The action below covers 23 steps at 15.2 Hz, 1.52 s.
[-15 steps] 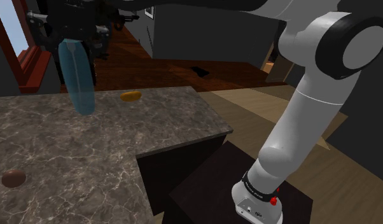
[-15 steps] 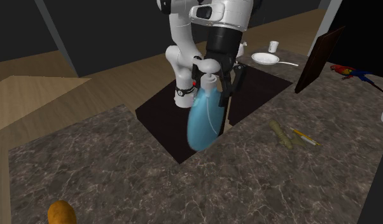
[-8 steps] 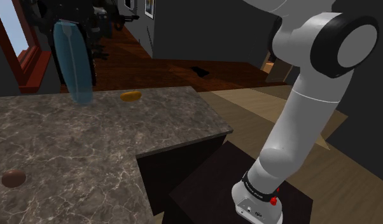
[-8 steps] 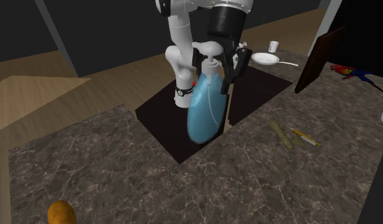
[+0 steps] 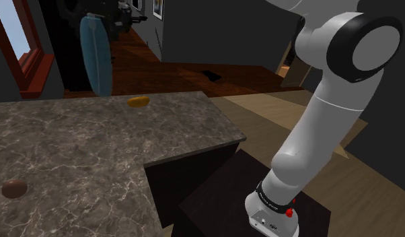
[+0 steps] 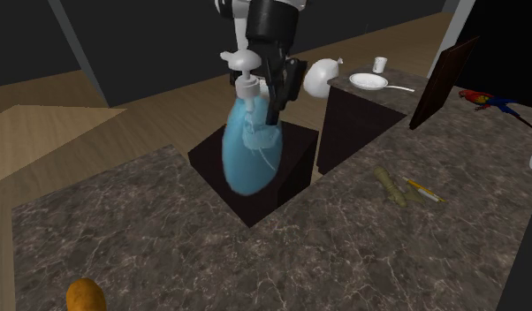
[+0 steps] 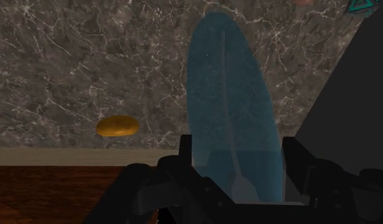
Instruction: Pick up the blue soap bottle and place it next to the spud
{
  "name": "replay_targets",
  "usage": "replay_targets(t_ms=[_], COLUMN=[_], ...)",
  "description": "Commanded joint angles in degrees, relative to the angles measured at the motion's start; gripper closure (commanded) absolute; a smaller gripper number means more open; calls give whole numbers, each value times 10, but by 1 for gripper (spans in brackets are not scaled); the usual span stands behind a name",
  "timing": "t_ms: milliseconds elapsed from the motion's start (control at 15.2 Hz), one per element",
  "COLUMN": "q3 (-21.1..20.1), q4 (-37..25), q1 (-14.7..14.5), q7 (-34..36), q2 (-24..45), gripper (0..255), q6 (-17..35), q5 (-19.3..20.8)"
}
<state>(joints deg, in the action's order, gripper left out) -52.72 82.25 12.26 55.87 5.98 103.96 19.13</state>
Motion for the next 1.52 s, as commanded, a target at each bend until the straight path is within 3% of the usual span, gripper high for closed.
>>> replay_targets(t_ms=[0, 660, 1056, 1452], q3=[11, 65, 89, 111], q4=[9, 0, -48, -136], q1=[24, 101, 128, 137], q7=[-34, -167, -229, -283], q2=[-13, -2, 44, 116], gripper=[255, 255, 255, 255], q6=[10, 37, 33, 9], q5=[-22, -63, -56, -31])
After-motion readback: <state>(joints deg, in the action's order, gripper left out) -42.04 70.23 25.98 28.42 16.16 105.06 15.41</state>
